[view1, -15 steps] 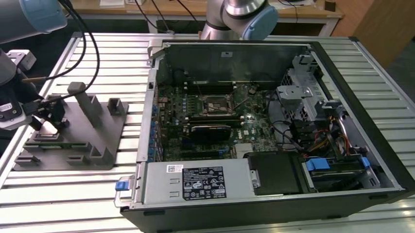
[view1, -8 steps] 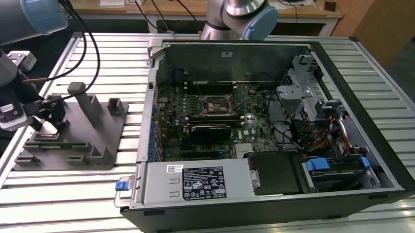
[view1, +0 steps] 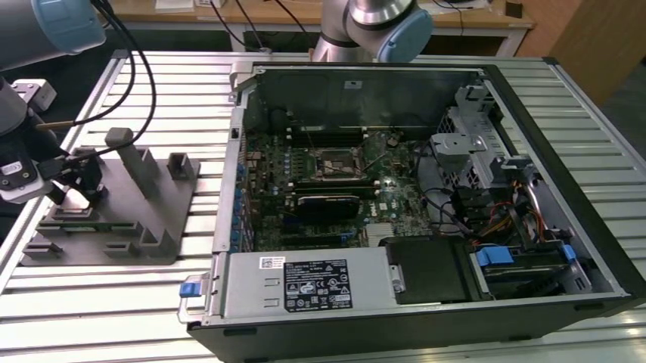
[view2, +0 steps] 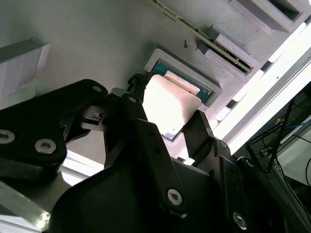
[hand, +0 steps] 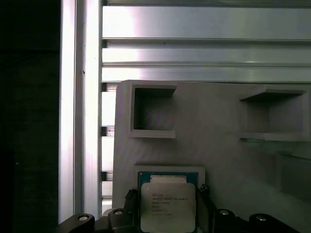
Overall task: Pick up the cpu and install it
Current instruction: 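Pick up the cpu and move it towards the insertion slot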
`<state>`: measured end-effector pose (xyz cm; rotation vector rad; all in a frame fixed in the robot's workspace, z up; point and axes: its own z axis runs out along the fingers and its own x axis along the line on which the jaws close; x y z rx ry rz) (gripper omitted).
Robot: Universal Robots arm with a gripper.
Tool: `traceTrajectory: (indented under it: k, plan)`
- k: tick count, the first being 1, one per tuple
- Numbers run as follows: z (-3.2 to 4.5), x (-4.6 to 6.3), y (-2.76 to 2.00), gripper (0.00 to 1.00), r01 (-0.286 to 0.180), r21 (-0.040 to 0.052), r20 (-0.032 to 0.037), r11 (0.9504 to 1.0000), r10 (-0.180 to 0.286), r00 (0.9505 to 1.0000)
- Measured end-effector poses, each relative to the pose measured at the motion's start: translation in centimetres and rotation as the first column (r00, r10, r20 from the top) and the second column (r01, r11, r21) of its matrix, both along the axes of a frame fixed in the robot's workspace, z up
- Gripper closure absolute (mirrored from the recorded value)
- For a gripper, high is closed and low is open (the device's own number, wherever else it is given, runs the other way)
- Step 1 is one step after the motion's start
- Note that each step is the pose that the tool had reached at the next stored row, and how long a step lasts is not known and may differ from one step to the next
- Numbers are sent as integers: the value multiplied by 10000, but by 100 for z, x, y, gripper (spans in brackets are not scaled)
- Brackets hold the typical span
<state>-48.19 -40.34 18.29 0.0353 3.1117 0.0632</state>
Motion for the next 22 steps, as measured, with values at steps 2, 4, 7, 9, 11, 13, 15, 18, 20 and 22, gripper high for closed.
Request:
traceTrajectory:
  k: [2, 4, 7, 9, 11, 13, 15, 18, 20, 22]
  plan:
    - [-3, 0, 0, 41, 0, 0, 1, 10000, 0, 10000]
    - [-10, 0, 0, 41, 0, 1, 2, 10000, 0, 10000]
    - [-10, 0, 0, 41, 0, -1, 0, 10000, 0, 10000]
    - [-10, 0, 0, 41, 0, 0, 0, 10000, 0, 10000]
    - [-10, 0, 0, 42, 0, -1, -1, 10000, 0, 10000]
    - [-10, 0, 0, 46, 0, -1, -1, 10000, 0, 10000]
    - [-11, 0, 0, 46, 0, 0, 0, 10000, 0, 10000]
    - [-11, 0, 0, 46, 0, 0, 0, 10000, 0, 10000]
    - [-9, 0, 0, 46, 0, 1, 2, 10000, 0, 10000]
    - [16, 0, 0, 46, 0, 1, 2, 10000, 0, 10000]
